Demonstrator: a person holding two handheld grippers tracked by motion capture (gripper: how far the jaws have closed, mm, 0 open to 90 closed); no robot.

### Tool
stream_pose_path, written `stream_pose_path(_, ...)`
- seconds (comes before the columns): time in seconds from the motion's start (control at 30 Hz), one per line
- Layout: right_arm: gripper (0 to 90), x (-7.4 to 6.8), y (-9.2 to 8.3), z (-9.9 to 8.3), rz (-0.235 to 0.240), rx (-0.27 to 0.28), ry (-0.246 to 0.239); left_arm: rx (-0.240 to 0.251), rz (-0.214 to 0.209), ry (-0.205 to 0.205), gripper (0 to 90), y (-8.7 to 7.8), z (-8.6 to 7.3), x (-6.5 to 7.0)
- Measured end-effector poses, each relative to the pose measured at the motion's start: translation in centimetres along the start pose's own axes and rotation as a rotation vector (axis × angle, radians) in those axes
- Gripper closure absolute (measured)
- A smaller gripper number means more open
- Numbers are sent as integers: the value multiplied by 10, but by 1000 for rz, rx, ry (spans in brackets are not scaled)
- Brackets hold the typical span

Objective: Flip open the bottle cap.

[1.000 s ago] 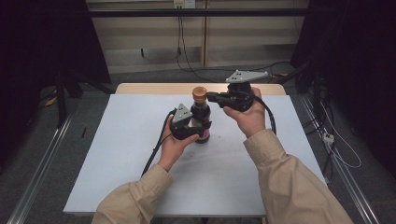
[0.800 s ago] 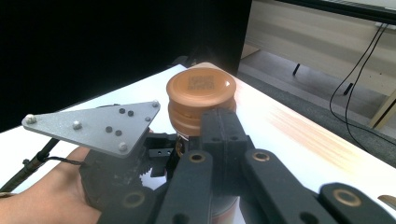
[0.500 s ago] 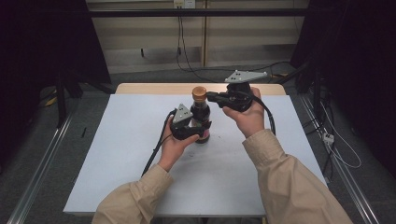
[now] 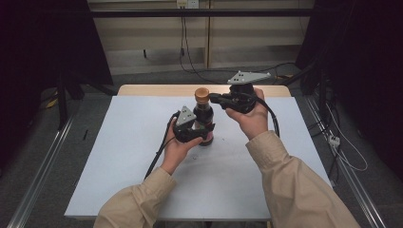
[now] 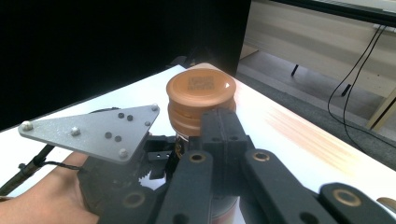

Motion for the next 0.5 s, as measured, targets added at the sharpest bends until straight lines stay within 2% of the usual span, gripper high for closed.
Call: stream_pose_path(0.5,900,0,0,0,-1,5,10,-2,-1,9,317,0,-1,0)
Point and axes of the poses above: each handheld gripper's, and its own axes: y roughly forward along the jaws, z roughly out of its top, x roughly to its right, the point moved 9 cm from there along y, roughly forward along the jaws, and after that the axes turned 2 degrees about x, right-handed, at the moved point
